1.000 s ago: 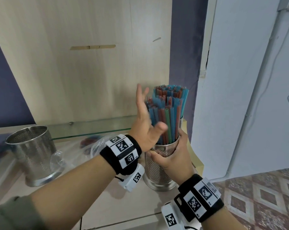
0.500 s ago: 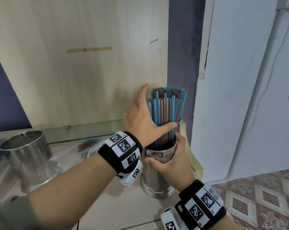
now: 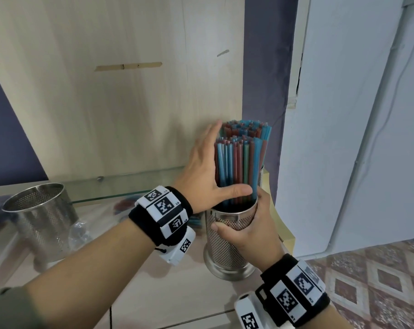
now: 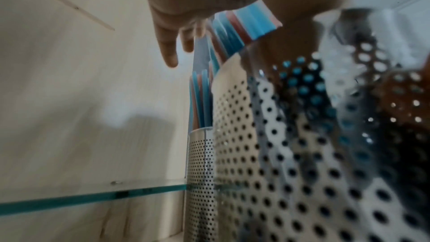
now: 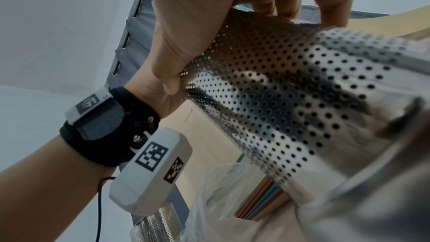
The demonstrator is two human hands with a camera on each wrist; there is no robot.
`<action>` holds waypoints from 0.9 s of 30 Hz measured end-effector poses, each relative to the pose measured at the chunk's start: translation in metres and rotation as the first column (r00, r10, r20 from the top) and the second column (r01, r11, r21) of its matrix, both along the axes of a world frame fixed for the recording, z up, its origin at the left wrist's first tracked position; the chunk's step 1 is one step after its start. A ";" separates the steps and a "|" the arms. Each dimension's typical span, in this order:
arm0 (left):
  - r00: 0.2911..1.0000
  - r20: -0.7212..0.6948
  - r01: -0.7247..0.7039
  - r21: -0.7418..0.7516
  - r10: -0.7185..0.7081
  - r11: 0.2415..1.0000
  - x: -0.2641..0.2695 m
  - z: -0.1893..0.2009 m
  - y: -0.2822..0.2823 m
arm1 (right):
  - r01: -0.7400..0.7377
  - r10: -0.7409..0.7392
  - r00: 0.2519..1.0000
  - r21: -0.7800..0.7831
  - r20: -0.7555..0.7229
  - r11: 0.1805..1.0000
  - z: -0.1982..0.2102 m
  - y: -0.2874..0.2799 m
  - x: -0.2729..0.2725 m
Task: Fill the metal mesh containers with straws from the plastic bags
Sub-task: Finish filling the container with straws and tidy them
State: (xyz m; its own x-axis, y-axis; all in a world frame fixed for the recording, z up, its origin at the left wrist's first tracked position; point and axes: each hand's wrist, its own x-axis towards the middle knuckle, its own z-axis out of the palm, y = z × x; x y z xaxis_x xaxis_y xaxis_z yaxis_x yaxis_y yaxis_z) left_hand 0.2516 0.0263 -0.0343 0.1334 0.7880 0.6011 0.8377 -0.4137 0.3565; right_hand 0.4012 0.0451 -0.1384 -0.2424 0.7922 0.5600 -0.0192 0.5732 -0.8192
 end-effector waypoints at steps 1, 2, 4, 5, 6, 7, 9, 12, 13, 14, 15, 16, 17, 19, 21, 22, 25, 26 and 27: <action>0.998 -0.058 -0.015 0.057 0.019 0.998 -0.002 0.000 0.000 | -0.002 0.002 1.000 0.005 -0.006 1.000 0.000 0.000 0.000; 0.990 -0.133 -0.029 0.110 0.044 0.993 -0.003 0.000 0.001 | -0.003 0.003 1.000 0.011 -0.010 1.000 0.000 -0.001 0.000; 0.964 -0.260 -0.023 0.159 0.064 0.987 -0.006 -0.001 0.003 | 0.001 -0.001 1.000 0.024 -0.013 1.000 0.001 -0.001 -0.001; 0.959 -0.280 -0.003 0.157 0.047 0.988 -0.006 0.000 0.003 | 0.004 -0.004 1.000 0.030 -0.011 1.000 0.001 -0.001 -0.001; 0.964 -0.266 0.023 0.153 0.019 0.988 -0.007 0.001 0.002 | 0.007 -0.007 1.000 0.036 -0.008 0.999 0.001 0.000 -0.001; 0.974 -0.226 0.049 0.151 -0.014 0.987 -0.007 0.003 0.000 | 0.010 -0.009 1.000 0.043 -0.006 0.999 0.001 -0.001 -0.001; 0.990 -0.126 0.077 0.159 -0.057 0.984 -0.011 0.007 -0.004 | 0.015 -0.015 1.000 0.056 -0.008 0.998 0.002 -0.001 -0.001; 0.998 0.026 0.053 0.221 -0.060 0.974 -0.025 0.007 -0.013 | 0.027 -0.027 1.000 0.077 0.001 0.997 0.002 -0.001 -0.001; 0.994 0.094 0.030 0.224 -0.053 0.974 -0.031 0.005 -0.017 | 0.032 -0.032 0.999 0.082 0.008 0.996 0.002 -0.001 -0.001; 0.986 0.167 -0.008 0.205 -0.027 0.979 -0.040 0.003 -0.020 | 0.036 -0.037 0.999 0.082 0.017 0.996 0.001 0.000 -0.001; 0.973 0.228 -0.056 0.167 0.017 0.984 -0.050 0.000 -0.023 | 0.036 -0.039 0.999 0.081 0.024 0.996 0.001 0.000 -0.001; 0.963 0.260 -0.107 0.109 0.076 0.988 -0.060 -0.002 -0.025 | 0.033 -0.035 0.999 0.081 0.027 0.996 0.000 0.001 -0.001; 0.959 0.241 -0.163 0.032 0.151 0.986 -0.071 -0.003 -0.027 | 0.026 -0.029 0.999 0.080 0.027 0.996 0.000 0.001 -0.001; 0.953 0.044 -0.292 -0.137 0.300 0.947 -0.093 -0.006 -0.031 | 0.013 -0.015 1.000 0.071 0.022 0.997 -0.001 0.000 -0.001; 0.927 -0.188 -0.363 -0.245 0.323 0.899 -0.110 -0.015 -0.029 | 0.007 -0.008 1.000 0.063 0.011 0.998 -0.001 0.000 -0.002; 0.920 -0.256 -0.363 -0.277 0.296 0.890 -0.116 -0.022 -0.027 | 0.007 -0.008 1.000 0.061 0.007 0.998 -0.001 0.000 -0.002; 0.908 -0.368 -0.330 -0.342 0.198 0.880 -0.126 -0.043 -0.018 | 0.014 -0.014 1.000 0.057 0.006 0.998 -0.001 -0.001 -0.002; 0.900 -0.397 -0.330 -0.353 0.179 0.876 -0.126 -0.049 -0.014 | 0.016 -0.016 1.000 0.056 0.007 0.998 -0.001 -0.001 -0.002; 0.893 -0.419 -0.331 -0.363 0.165 0.871 -0.126 -0.053 -0.010 | 0.017 -0.017 1.000 0.055 0.006 0.998 -0.001 -0.001 -0.002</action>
